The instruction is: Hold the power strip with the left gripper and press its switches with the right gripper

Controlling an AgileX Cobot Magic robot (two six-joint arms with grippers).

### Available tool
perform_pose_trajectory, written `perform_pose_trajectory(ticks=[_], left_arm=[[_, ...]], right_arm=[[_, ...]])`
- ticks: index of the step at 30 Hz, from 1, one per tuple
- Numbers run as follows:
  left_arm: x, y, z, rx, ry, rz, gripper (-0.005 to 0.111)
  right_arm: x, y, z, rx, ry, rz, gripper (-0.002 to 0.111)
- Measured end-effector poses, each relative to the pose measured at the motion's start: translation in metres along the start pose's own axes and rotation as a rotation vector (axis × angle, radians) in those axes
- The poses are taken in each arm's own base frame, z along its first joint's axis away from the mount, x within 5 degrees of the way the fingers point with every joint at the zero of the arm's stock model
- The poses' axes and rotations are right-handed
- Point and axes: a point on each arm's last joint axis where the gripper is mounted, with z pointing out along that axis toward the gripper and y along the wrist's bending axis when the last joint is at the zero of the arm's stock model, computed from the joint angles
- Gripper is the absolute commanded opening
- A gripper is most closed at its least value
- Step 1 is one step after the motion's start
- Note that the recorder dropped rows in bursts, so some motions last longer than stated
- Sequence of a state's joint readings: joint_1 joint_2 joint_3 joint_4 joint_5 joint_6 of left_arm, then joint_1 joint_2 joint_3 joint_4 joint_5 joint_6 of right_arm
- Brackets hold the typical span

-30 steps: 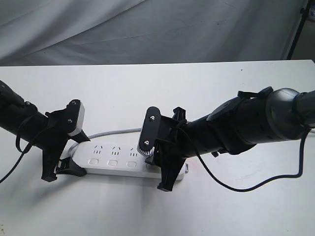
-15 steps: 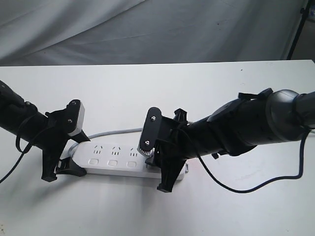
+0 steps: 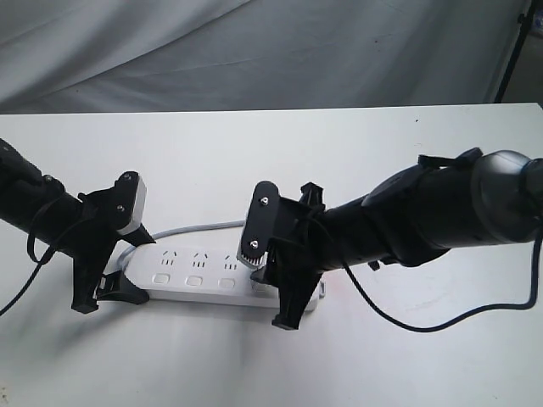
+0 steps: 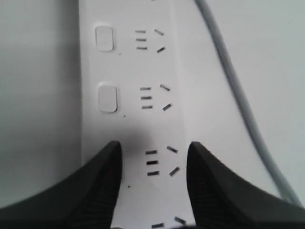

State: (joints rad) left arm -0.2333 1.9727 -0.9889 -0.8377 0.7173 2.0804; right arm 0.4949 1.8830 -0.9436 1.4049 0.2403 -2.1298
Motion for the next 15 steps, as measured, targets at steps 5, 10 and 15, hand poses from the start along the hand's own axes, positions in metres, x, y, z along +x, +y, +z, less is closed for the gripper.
perform_pose_trajectory(ticks=[5,10,15], left_arm=[[0.0,0.0,0.0,0.0,0.0,0.0,0.062],[0.0,0.0,0.0,0.0,0.0,0.0,0.062],[0.0,0.0,0.0,0.0,0.0,0.0,0.062]], right_arm=[[-0.005,-0.002,-0.027,0.043,-0.036,-0.006,0.041],[0.011,-0.003,-0.044,0.07,-0.012,0.03,0.041],[0.019,-0.003,-0.041,0.07,0.013,0.045,0.041]])
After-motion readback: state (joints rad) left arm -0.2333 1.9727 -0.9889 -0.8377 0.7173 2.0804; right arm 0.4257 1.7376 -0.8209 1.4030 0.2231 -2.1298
